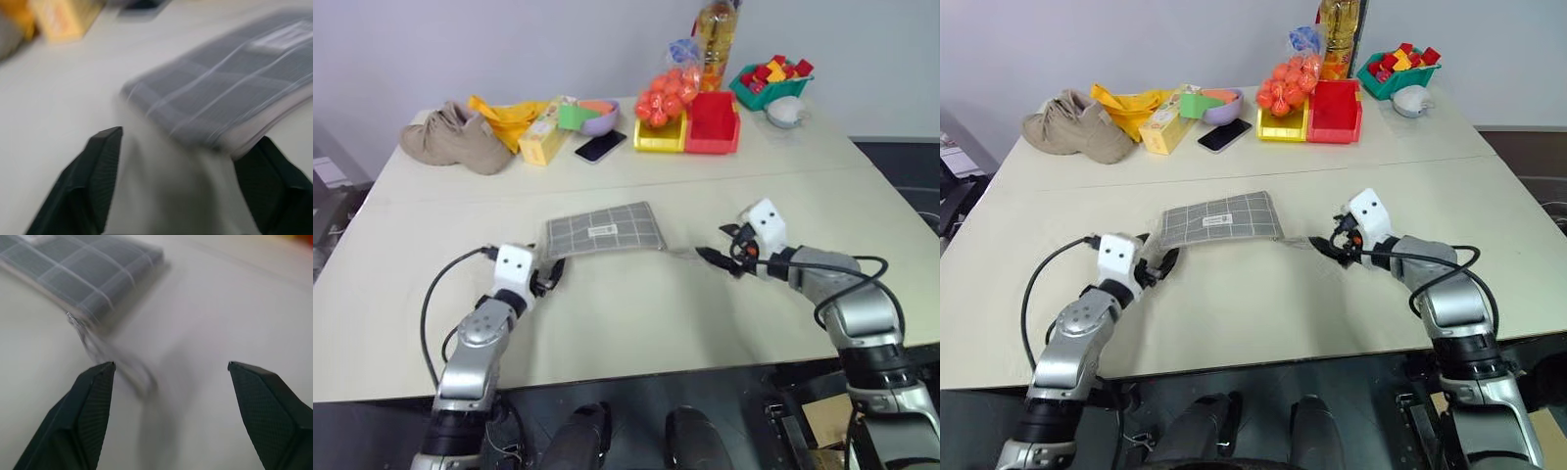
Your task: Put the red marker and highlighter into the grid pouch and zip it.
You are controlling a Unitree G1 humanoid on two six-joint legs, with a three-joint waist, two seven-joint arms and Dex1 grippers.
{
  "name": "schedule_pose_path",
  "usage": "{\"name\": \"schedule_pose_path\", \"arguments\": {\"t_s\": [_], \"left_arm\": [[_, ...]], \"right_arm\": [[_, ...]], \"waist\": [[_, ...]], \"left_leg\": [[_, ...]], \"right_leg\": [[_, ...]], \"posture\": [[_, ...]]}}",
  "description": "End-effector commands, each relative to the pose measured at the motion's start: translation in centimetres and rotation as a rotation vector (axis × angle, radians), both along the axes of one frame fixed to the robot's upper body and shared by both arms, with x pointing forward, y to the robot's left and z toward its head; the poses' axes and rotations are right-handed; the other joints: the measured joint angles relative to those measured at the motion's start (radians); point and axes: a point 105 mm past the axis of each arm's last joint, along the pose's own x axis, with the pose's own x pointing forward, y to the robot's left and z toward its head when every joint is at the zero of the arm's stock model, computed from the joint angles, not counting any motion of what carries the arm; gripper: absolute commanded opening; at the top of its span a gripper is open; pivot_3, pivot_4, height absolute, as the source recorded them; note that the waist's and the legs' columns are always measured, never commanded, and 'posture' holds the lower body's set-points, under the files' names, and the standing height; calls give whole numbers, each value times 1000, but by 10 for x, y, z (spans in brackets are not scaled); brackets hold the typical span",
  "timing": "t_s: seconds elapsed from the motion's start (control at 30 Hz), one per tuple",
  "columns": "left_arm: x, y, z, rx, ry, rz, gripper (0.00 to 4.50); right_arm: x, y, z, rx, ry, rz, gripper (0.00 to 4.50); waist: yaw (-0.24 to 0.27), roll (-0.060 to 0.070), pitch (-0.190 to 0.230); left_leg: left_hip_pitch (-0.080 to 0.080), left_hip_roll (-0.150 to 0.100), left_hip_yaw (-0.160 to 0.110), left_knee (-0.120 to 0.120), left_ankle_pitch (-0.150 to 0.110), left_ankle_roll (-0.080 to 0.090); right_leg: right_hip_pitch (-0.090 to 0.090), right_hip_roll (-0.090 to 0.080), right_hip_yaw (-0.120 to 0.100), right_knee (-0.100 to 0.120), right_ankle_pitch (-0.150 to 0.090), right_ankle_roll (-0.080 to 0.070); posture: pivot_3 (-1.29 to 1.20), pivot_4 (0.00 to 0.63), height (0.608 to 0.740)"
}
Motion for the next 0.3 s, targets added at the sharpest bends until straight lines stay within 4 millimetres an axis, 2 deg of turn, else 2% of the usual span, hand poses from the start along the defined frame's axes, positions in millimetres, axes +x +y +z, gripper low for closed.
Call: {"name": "schedule_pose_path", "arguments": {"t_s": [0.03, 0.17, 0.3], "left_arm": [[-7, 25, 12, -59, -42, 121, 3524], [-14, 46, 6, -85, -11, 230, 3524], [-15, 49, 6, -56, -3, 237, 3524]], "right_arm": [[-2, -12, 18, 18, -96, 1, 3486], [-5, -16, 14, 39, -111, 16, 3486], [0, -11, 15, 91, -130, 12, 3486]], "waist": [[0, 0, 0], [1, 0, 0], [1, 0, 0]], "left_leg": [[0, 0, 0, 0, 0, 0], [0, 0, 0, 1, 0, 0], [0, 0, 0, 1, 0, 0]], "right_leg": [[0, 0, 0, 0, 0, 0], [1, 0, 0, 0, 0, 0], [1, 0, 0, 0, 0, 0]], "posture": [[0, 150, 740], [0, 150, 740], [0, 150, 740]]}}
